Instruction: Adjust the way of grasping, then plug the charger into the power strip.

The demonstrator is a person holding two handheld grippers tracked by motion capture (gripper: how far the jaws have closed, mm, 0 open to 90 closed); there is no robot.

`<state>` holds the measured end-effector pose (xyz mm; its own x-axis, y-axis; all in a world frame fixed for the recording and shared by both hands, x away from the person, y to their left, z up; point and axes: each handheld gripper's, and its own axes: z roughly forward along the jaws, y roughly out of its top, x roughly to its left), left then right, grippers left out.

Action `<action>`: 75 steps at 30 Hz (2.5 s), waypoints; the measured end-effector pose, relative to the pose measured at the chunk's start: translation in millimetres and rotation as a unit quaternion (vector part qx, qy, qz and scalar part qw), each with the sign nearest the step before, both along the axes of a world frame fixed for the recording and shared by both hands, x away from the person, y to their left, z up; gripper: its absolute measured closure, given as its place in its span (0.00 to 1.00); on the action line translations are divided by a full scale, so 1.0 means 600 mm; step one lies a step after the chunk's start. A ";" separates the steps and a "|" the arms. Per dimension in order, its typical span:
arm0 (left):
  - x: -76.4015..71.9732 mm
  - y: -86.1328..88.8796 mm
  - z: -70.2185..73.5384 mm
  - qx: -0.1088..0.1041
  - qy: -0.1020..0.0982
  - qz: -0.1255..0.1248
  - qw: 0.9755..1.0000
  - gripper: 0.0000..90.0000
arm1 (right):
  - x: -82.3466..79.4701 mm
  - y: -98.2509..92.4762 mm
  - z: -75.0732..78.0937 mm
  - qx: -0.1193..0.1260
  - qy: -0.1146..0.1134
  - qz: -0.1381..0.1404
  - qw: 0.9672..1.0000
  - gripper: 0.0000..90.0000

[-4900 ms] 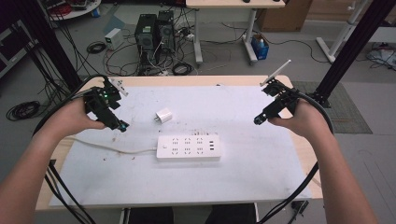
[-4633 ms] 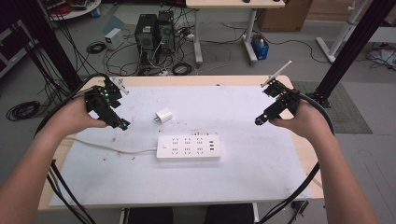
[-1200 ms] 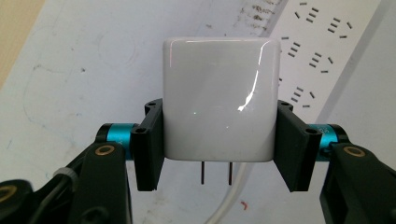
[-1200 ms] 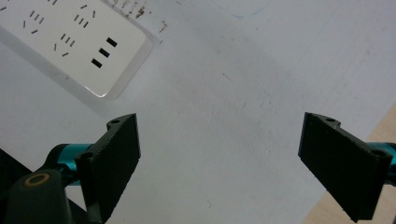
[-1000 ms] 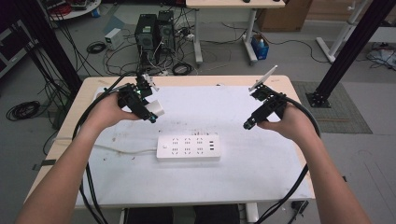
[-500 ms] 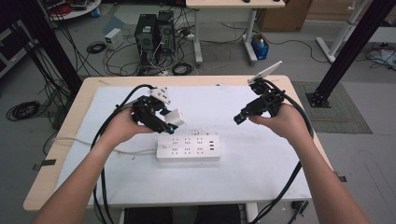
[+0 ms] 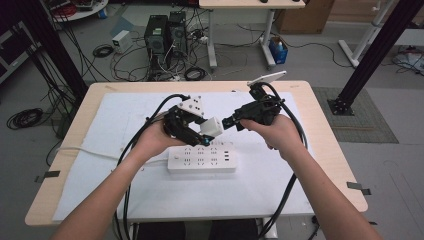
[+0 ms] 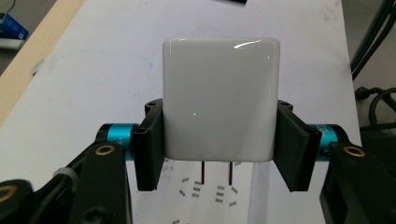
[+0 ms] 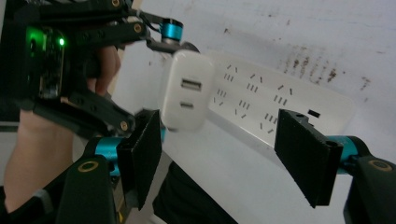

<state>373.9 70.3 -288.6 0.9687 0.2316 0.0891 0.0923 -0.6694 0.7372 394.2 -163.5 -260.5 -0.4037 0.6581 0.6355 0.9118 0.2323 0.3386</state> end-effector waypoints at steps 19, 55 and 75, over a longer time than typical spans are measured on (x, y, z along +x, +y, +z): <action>-0.003 -0.025 0.004 0.027 -0.033 0.041 0.998 0.30 | 0.025 0.025 -0.024 0.029 0.014 0.036 0.999 0.69; -0.007 0.216 -0.032 0.263 0.083 0.182 0.944 0.26 | 0.004 0.100 0.000 -0.276 -0.208 0.336 0.876 0.69; -0.036 0.226 -0.037 0.252 0.084 0.186 0.946 0.26 | 0.045 0.187 -0.139 -0.317 -0.202 0.463 0.803 0.69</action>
<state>352.3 205.9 -311.1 0.8388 0.5285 0.1307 0.4783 -0.8300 0.2870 421.1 -51.3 -344.2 -0.9952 0.0966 -0.0143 0.0944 0.9895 0.1095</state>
